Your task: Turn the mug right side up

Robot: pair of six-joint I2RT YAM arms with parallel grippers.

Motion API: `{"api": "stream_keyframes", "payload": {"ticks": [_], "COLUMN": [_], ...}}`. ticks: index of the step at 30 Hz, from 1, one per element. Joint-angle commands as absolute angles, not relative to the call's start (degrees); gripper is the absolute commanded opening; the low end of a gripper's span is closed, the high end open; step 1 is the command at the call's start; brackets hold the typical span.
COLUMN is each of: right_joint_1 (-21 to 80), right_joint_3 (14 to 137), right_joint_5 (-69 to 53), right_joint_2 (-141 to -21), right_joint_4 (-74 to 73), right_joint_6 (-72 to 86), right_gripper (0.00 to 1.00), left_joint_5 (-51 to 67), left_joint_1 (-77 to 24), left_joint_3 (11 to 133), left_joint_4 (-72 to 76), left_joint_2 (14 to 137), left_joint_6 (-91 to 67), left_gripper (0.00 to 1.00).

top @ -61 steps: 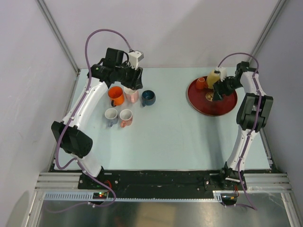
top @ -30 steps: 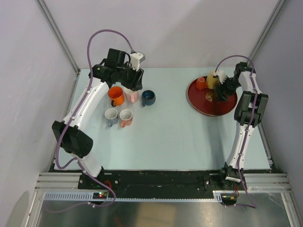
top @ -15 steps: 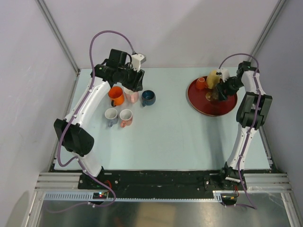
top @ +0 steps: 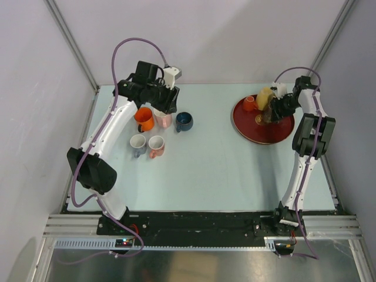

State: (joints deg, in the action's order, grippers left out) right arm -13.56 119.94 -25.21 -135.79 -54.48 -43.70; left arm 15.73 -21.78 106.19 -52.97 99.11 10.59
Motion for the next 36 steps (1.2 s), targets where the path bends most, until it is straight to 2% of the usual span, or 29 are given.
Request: {"api": "stream_keyframes", "payload": {"ticks": [1,5,10,12,21,36], "right_joint_1": [-13.1,-12.7,-12.6,-12.7,-12.7,-9.5], "right_joint_3": [121.4,120.9,119.3,117.5,107.6,106.2], "right_joint_5": [-25.4,-25.8,-26.0,-25.9,-27.2,-33.4], "right_joint_2": [-136.4,-136.3,-134.8,-133.3,-125.6,-118.6], "right_joint_4": [-54.1,-54.4,-54.3,-54.4,-54.2,-53.5], "right_joint_6": [-42.5,-42.6,-41.4,-41.2,-39.8,-32.7], "right_gripper": [0.53,0.38,0.08,0.02,0.0,0.0], "left_joint_5": [15.0,14.9,14.7,14.8,15.3,14.4], "left_joint_1": [-22.6,-22.7,-22.9,-22.9,-23.1,-23.2], "left_joint_3": [107.4,107.4,107.4,107.4,109.2,111.5], "left_joint_4": [-52.3,-52.4,-52.3,-52.3,-52.3,-52.3], "left_joint_2": [97.1,97.1,97.1,97.2,99.2,101.2], "left_joint_6": [12.1,12.2,12.3,12.4,12.5,12.7], "left_gripper": [0.55,0.55,0.55,0.55,0.56,0.57]}}
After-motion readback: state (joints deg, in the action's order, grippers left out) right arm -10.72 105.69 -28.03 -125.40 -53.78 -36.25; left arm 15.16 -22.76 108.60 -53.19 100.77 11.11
